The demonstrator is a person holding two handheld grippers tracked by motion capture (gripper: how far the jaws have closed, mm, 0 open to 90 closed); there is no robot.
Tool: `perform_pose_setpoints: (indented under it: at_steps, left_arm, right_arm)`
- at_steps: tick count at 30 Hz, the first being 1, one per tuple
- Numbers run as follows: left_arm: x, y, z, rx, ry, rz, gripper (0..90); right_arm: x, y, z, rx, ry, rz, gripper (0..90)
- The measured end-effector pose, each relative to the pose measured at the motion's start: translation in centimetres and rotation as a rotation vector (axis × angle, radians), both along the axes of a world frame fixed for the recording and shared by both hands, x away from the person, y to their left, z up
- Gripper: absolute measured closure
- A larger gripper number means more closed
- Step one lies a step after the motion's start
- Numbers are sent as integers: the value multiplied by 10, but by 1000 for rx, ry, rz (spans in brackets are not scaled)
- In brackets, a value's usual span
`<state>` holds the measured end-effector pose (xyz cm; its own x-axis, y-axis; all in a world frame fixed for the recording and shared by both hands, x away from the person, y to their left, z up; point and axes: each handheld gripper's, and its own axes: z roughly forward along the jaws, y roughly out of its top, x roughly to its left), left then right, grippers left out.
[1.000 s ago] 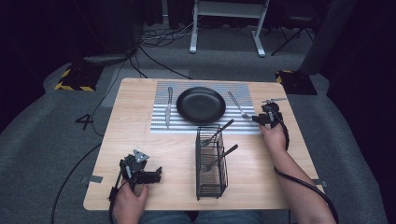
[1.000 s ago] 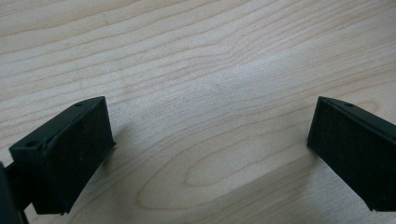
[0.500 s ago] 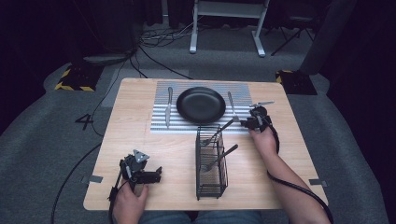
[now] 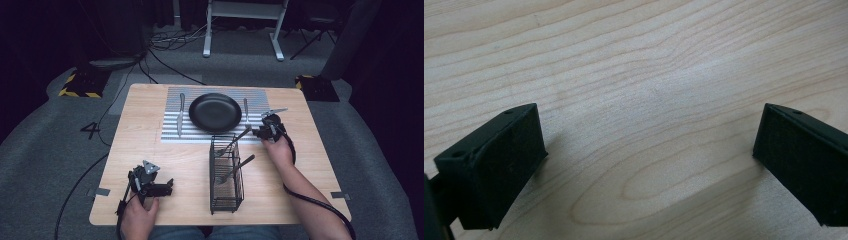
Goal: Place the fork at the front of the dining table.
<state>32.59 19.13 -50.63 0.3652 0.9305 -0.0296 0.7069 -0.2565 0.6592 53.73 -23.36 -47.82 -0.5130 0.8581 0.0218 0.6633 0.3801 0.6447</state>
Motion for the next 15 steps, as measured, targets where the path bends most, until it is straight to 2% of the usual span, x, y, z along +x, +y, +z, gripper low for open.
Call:
perform_pose_setpoints:
  at_steps: [5, 10, 15]
  left_arm:
    - [0, 0, 0, 1, 0, -1, 2]
    - [0, 0, 0, 0, 0, -1, 2]
    - [0, 0, 0, 1, 0, -1, 2]
  right_arm:
    - [-12, -20, 19, 62, -42, -7, 530]
    - [-33, -32, 49, 94, -96, 46, 485]
    - [-59, -43, 71, 128, -129, 107, 440]
